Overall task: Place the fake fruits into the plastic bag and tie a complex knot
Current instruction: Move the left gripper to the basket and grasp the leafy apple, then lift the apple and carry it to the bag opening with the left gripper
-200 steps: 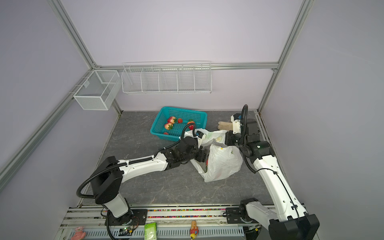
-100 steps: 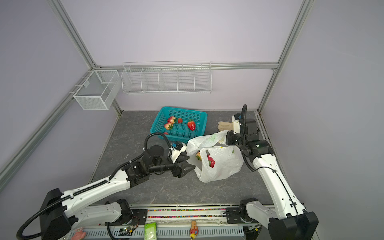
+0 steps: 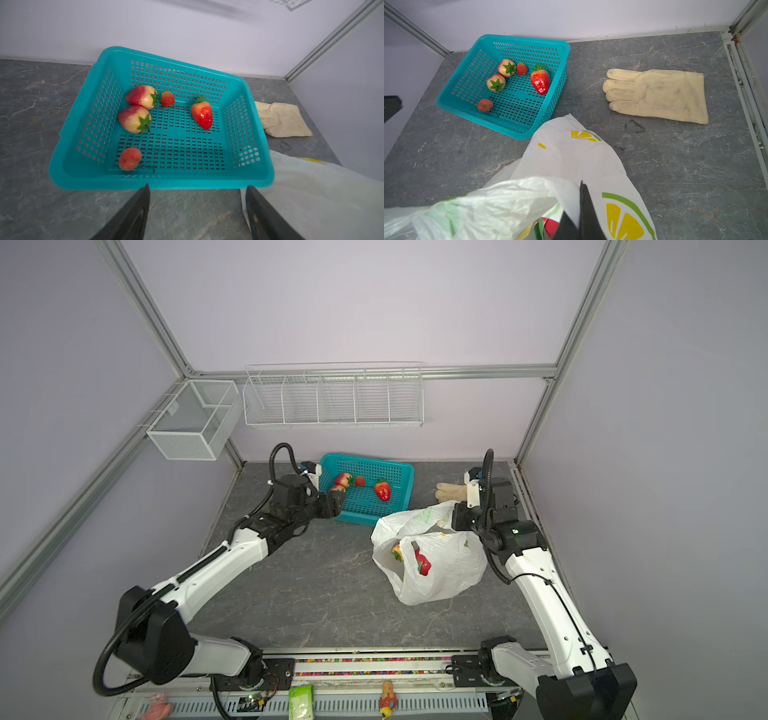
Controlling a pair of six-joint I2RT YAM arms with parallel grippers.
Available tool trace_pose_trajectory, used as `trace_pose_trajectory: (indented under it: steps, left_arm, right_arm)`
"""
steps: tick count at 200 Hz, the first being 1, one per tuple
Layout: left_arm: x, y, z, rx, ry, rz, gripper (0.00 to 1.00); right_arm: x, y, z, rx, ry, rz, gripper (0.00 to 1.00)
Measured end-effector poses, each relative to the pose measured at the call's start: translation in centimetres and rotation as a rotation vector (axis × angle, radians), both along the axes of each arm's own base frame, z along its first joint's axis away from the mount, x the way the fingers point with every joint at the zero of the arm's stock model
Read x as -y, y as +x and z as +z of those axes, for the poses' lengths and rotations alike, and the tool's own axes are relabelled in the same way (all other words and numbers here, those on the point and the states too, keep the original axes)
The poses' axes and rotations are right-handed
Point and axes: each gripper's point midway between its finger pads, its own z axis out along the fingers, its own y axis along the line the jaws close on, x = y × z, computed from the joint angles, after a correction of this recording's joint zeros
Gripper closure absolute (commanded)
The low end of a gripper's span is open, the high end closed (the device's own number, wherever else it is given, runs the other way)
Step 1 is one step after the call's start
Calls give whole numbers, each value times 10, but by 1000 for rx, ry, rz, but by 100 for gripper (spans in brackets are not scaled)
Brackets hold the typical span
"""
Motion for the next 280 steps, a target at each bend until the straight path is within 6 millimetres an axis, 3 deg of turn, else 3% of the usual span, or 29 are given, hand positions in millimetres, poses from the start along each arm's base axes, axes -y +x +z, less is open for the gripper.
trace_pose_trajectory:
  steps: [51, 124, 163, 197, 280]
  left_arm:
    - [55, 70, -64, -101, 58, -88, 20]
    - [112, 129, -124, -183, 16, -138, 15]
    - [126, 145, -154, -242, -5, -130, 16]
    - [137, 152, -170, -279, -24, -135, 26]
    - [155, 152, -169, -291, -51, -164, 51]
  right_arm:
    - [0, 1, -4, -12, -3, -1, 94]
    - [1, -1, -11, -43, -12, -4, 94]
    - [1, -2, -12, -48, -13, -4, 94]
    - [1, -3, -12, -52, -14, -4, 94]
    - [1, -3, -12, -52, -14, -3, 94]
